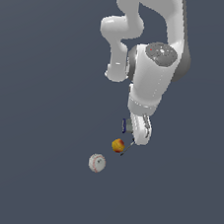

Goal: Pick up a designated object from a clutter of objects.

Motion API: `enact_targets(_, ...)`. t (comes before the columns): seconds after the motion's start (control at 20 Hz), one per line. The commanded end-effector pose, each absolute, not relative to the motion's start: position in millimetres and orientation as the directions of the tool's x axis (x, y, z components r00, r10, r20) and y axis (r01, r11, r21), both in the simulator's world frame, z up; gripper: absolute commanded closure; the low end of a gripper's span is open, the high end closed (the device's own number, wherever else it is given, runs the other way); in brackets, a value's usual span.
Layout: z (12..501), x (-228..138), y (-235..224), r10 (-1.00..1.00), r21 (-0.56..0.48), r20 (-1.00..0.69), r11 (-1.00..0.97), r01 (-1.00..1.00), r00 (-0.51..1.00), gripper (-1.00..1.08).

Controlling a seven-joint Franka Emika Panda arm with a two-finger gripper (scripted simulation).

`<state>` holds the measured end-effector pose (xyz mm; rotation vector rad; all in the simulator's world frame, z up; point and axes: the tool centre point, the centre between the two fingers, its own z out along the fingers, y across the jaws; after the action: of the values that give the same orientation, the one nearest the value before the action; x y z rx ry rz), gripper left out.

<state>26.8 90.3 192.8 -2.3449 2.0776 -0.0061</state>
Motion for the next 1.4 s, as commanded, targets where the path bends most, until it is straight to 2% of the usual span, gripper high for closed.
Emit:
enact_targets(0.0,220.8,21.3,104.5,-0.993,-0.008,-0.001,-0.119,-0.993,0.119,1.08)
enact_targets(0.75,374.1,-3.2,188.0,-0.993,-0.003,0.002,-0.116,-0.993,0.116,1.08)
enact_targets(1.35,429.2,-9.1,220.7,-0.993,0.0,0.0,-0.117,-0.993,0.117,1.08)
